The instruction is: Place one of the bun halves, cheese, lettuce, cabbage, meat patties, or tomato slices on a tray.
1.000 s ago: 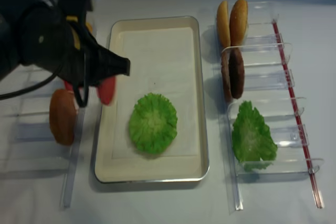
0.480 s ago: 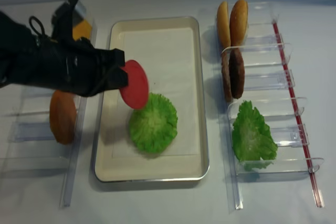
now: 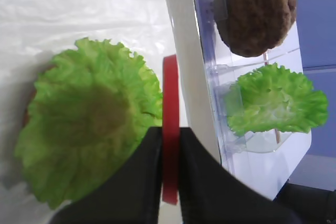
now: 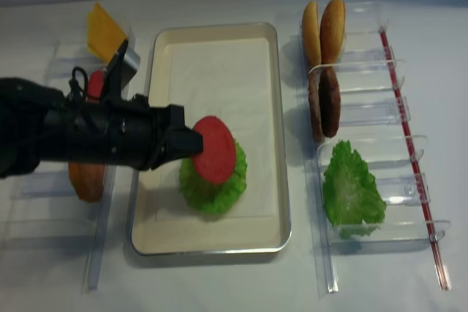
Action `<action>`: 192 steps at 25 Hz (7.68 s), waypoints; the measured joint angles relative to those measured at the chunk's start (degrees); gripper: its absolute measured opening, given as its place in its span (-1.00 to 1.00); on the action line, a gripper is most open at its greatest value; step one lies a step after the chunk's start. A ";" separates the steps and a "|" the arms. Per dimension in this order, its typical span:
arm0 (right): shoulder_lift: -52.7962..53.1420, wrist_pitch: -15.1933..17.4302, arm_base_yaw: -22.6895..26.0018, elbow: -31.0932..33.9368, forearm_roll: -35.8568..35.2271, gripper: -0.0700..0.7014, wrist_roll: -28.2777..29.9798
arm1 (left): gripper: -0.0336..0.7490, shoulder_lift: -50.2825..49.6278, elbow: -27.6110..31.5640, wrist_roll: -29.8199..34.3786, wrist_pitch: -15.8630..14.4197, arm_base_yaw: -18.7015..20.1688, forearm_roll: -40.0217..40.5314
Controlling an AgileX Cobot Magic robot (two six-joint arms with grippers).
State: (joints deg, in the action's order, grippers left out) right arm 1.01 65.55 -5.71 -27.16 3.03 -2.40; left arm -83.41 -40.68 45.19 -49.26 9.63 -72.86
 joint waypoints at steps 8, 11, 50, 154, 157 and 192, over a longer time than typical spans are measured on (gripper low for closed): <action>0.00 0.00 0.00 0.00 0.00 0.51 0.00 | -0.77 -2.84 0.00 0.21 -0.04 0.00 0.00; 0.00 0.00 0.00 0.00 0.00 0.51 0.00 | -0.77 -4.21 0.00 1.10 0.09 0.00 0.00; 0.00 0.00 0.00 0.00 0.00 0.51 0.00 | 0.79 -5.16 -11.91 -8.96 -1.00 -0.13 24.69; 0.00 -0.12 0.00 0.00 0.00 0.51 0.54 | 0.28 84.48 12.57 -45.19 -18.71 -11.61 76.33; 0.00 -0.12 0.00 0.00 -0.10 0.51 0.54 | 0.28 84.48 12.57 -45.19 -18.71 -12.28 76.33; 0.00 -0.20 0.00 0.00 -0.10 0.51 0.53 | 0.26 84.48 12.57 -45.19 -18.71 -12.31 76.33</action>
State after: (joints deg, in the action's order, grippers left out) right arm 1.01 65.35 -5.71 -27.16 2.93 -1.87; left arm 1.07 -28.11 0.00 -67.97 -2.68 3.47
